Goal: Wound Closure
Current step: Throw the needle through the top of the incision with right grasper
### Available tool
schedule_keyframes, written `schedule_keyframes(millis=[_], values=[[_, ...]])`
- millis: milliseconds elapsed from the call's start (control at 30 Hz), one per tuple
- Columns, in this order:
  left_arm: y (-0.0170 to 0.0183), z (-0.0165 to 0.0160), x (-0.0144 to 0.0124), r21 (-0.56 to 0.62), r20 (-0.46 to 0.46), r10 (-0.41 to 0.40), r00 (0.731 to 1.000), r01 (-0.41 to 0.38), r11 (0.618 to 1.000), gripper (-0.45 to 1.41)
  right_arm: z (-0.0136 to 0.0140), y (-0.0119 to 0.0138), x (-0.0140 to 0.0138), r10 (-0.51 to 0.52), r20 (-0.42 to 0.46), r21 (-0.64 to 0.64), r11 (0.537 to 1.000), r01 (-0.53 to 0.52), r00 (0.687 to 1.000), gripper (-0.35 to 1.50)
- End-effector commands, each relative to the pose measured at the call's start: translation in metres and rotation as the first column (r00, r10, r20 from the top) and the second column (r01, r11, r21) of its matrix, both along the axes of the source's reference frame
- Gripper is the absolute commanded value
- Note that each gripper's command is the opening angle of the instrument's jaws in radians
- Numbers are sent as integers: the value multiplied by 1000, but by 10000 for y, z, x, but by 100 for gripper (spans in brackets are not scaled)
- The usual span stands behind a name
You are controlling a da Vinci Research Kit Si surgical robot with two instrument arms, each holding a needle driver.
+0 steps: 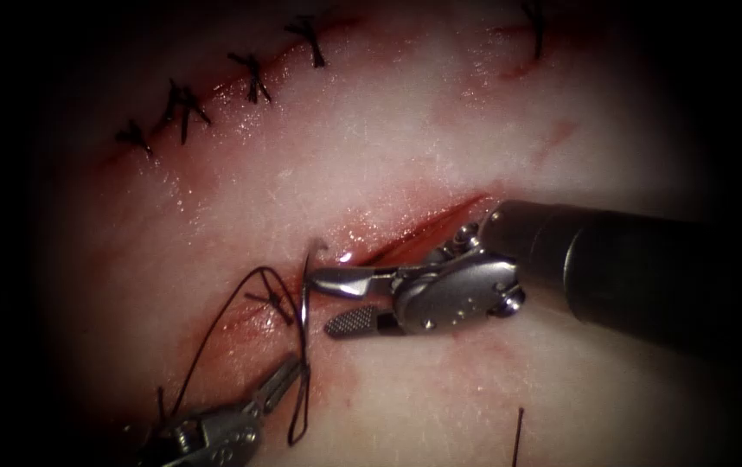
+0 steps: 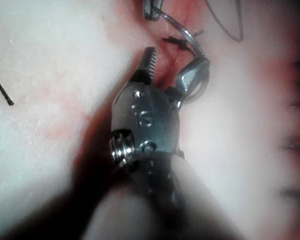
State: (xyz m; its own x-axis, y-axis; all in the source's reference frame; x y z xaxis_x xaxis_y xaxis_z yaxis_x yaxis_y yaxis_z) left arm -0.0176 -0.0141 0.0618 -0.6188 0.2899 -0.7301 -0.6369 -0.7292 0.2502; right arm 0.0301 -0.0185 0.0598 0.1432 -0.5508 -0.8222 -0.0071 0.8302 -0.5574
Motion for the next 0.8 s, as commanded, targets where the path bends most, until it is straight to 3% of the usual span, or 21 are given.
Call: schedule_keyframes(millis=[33, 400, 800], values=[[2, 5, -3, -1, 1, 0, 1000, 0, 1000, -30, -2, 6, 12, -4, -7, -16, 1000, 4, 1000, 140], [-3, 7, -2, 4, -3, -1, 1000, 1, 1000, -30, -29, 3, 18, -30, -12, -151, 988, 28, 999, 138], [-4, 8, -2, 3, -4, -1, 1000, 1, 1000, -30, -15, 10, 29, -65, 37, -195, 978, 71, 997, 135]])
